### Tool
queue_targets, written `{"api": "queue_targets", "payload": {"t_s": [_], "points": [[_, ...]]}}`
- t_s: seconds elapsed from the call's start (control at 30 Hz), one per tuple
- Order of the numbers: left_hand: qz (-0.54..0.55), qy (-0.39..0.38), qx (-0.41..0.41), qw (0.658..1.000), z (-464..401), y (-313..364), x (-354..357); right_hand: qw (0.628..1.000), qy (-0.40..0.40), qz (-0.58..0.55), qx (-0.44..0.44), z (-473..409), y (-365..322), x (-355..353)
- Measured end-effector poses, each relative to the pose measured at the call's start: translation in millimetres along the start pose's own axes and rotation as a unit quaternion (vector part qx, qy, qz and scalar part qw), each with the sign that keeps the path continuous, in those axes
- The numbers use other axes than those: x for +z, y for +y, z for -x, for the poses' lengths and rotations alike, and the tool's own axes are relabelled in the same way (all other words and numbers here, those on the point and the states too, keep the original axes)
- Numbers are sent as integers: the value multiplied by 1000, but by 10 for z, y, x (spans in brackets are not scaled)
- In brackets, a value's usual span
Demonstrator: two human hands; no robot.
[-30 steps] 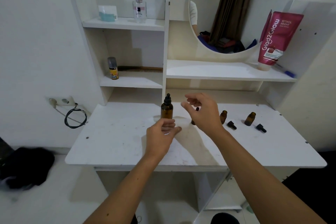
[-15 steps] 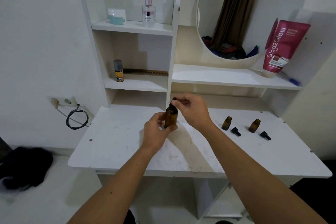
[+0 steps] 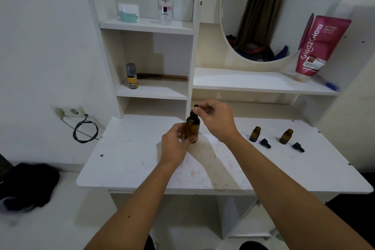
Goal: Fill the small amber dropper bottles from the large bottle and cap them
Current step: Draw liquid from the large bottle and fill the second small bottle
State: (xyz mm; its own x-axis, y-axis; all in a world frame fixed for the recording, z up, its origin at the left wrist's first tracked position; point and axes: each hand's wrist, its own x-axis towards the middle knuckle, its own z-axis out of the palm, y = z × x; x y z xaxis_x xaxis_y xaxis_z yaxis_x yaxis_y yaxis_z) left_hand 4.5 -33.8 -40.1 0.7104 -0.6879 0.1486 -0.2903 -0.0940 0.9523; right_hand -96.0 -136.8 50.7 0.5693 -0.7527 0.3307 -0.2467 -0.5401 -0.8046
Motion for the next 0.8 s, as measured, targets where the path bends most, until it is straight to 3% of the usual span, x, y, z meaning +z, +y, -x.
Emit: {"api": "queue_targets", "payload": {"t_s": [0.33,0.6,0.8], "points": [[6,15,-18,1000,53,62,29,992,84,-77,-58,-27,-333,-328],[11,60,-22,998,317,73,-5,979,160,-115,-52,102,-235,-844],[31,11,4,999,512,179,214,978,187,-89,-16,360,130,-1273]]}}
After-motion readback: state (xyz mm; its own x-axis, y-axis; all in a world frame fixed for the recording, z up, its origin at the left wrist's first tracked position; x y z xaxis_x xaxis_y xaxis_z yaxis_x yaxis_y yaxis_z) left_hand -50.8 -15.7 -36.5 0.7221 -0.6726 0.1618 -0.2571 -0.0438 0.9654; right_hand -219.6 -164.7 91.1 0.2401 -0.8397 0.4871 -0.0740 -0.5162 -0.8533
